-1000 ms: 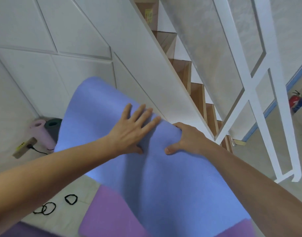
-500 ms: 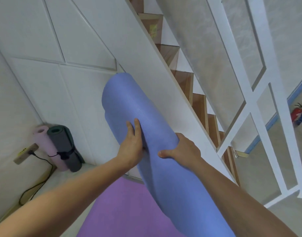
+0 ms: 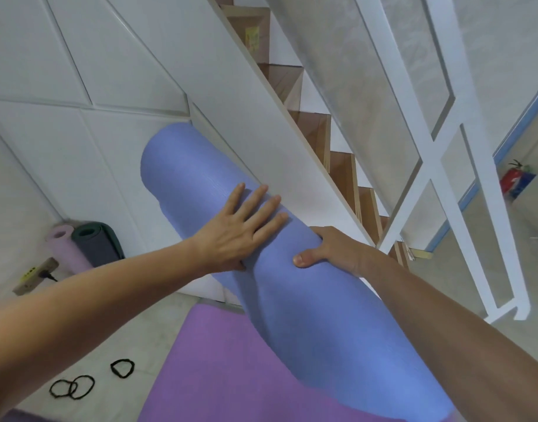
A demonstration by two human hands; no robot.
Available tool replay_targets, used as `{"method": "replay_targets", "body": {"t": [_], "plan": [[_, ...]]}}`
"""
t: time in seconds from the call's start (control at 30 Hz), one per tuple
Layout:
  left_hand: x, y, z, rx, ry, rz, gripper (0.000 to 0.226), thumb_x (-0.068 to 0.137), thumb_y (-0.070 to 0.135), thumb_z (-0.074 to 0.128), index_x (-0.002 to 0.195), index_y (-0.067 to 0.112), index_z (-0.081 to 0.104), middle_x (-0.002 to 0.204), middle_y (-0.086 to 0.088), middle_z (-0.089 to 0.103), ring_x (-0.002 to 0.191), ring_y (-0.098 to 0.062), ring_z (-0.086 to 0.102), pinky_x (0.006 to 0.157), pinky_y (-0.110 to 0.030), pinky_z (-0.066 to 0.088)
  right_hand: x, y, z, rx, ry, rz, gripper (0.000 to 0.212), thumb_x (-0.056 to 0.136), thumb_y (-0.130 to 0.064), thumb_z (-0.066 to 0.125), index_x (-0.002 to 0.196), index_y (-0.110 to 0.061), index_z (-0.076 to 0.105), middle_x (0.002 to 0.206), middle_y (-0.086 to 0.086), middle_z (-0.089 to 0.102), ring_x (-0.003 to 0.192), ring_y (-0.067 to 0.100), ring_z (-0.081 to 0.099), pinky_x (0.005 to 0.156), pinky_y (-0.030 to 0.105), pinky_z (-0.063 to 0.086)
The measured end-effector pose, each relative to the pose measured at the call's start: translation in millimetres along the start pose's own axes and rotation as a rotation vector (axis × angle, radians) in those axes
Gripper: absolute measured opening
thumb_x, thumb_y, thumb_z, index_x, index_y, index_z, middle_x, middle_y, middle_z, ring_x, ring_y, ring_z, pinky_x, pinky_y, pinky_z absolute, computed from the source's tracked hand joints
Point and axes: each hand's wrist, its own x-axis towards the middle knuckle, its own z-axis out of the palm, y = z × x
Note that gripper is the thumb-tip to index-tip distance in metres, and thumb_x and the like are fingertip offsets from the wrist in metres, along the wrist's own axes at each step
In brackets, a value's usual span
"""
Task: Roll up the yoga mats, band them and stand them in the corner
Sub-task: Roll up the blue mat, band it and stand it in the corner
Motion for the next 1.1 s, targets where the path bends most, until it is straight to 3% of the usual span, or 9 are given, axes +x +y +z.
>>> {"method": "replay_targets", "body": {"t": [0.17, 0.27, 0.37, 0.5, 0.7, 0.77, 0.9, 1.0, 1.1], "plan": [[9.2, -3.8, 4.6, -0.125, 0.067, 0.095, 0.074, 0.062, 0.039, 0.058, 0.127, 0.005, 0.052, 0.110, -0.013, 0.058, 0.095, -0.035, 0.056, 0.086, -0.049, 0.040, -14.2, -17.6, -2.5, -0.155, -0.104, 0.045, 0.103, 0.050, -0.067, 0.080, 0.143, -0.035, 0.048, 0.134, -0.008, 0.062, 0.117, 0.013, 0.061, 0.107, 0.043, 0.046], [15.7, 1.4, 5.2, -0.312, -0.217, -0.016, 0.087, 0.054, 0.064, 0.068, 0.124, 0.016, 0.052, 0.102, -0.001, 0.062, 0.088, -0.029, 0.062, 0.074, -0.039, 0.046, -25.3, -33.6, 18.5, -0.698, -0.017, 0.025, 0.135, 0.052, -0.074, 0.080, 0.158, -0.038, 0.005, 0.153, -0.006, 0.037, 0.130, 0.022, 0.048, 0.104, 0.043, 0.043], [24.6, 1.1, -4.5, -0.532, -0.544, -0.123, 0.101, 0.047, 0.078, 0.073, 0.130, 0.029, 0.046, 0.112, 0.009, 0.065, 0.101, -0.021, 0.064, 0.083, -0.035, 0.050, -24.5, -30.8, 44.9, -1.108, 0.125, -0.101, 0.134, 0.054, -0.070, 0.081, 0.156, -0.031, 0.004, 0.135, 0.003, 0.047, 0.114, 0.028, 0.052, 0.087, 0.042, 0.045], [15.5, 10.7, -2.1, -0.670, -0.520, -0.126, 0.118, 0.049, 0.078, 0.076, 0.147, 0.037, 0.025, 0.131, 0.009, 0.055, 0.118, -0.020, 0.057, 0.098, -0.039, 0.045, -17.8, -22.0, 31.7, -0.947, 0.111, -0.072, 0.106, 0.052, -0.067, 0.080, 0.144, -0.042, 0.031, 0.112, -0.010, 0.060, 0.096, 0.018, 0.060, 0.080, 0.036, 0.048], [-10.0, 46.0, -9.3, -0.247, -0.293, 0.019, 0.157, 0.046, 0.077, 0.079, 0.149, 0.028, -0.028, 0.158, -0.016, 0.008, 0.141, -0.041, 0.018, 0.110, -0.065, 0.014, -3.5, 1.7, 10.4, -0.311, -0.070, 0.063, 0.071, 0.049, -0.048, 0.091, 0.114, -0.041, 0.063, 0.105, -0.015, 0.070, 0.097, 0.012, 0.068, 0.092, 0.043, 0.054], [-15.2, 52.4, -6.5, -0.225, -0.276, 0.041, 0.158, 0.043, 0.075, 0.080, 0.153, 0.026, -0.023, 0.155, -0.022, 0.013, 0.137, -0.045, 0.022, 0.107, -0.067, 0.020, -1.7, 7.7, 10.3, -0.219, -0.162, 0.075, 0.062, 0.055, -0.043, 0.091, 0.112, -0.040, 0.067, 0.104, -0.012, 0.074, 0.096, 0.014, 0.071, 0.095, 0.045, 0.054], [-25.0, 56.3, 11.1, -0.305, -0.157, 0.048, 0.125, 0.047, 0.067, 0.072, 0.150, 0.017, 0.021, 0.115, -0.015, 0.054, 0.092, -0.035, 0.056, 0.075, -0.047, 0.046, -4.3, 4.3, 18.3, -0.270, -0.253, 0.067, 0.059, 0.064, -0.047, 0.086, 0.119, -0.038, 0.065, 0.109, -0.012, 0.073, 0.100, 0.013, 0.070, 0.100, 0.047, 0.052], [-19.1, 49.8, 11.1, -0.421, -0.261, -0.007, 0.105, 0.056, 0.064, 0.068, 0.143, 0.024, 0.026, 0.111, -0.004, 0.056, 0.093, -0.029, 0.060, 0.074, -0.043, 0.050, -16.3, -5.3, 25.1, -0.468, -0.246, 0.035, 0.092, 0.057, -0.063, 0.082, 0.139, -0.050, 0.042, 0.124, -0.019, 0.062, 0.110, 0.011, 0.063, 0.099, 0.044, 0.049], [-8.4, 36.7, 5.0, -0.620, -0.480, -0.101, 0.105, 0.054, 0.072, 0.075, 0.140, 0.030, 0.031, 0.120, 0.007, 0.058, 0.105, -0.022, 0.061, 0.084, -0.039, 0.051, -31.7, -6.9, 42.8, -1.032, -0.080, -0.016, 0.135, 0.052, -0.075, 0.079, 0.157, -0.037, 0.004, 0.142, -0.008, 0.044, 0.120, 0.022, 0.052, 0.099, 0.041, 0.044]]}}
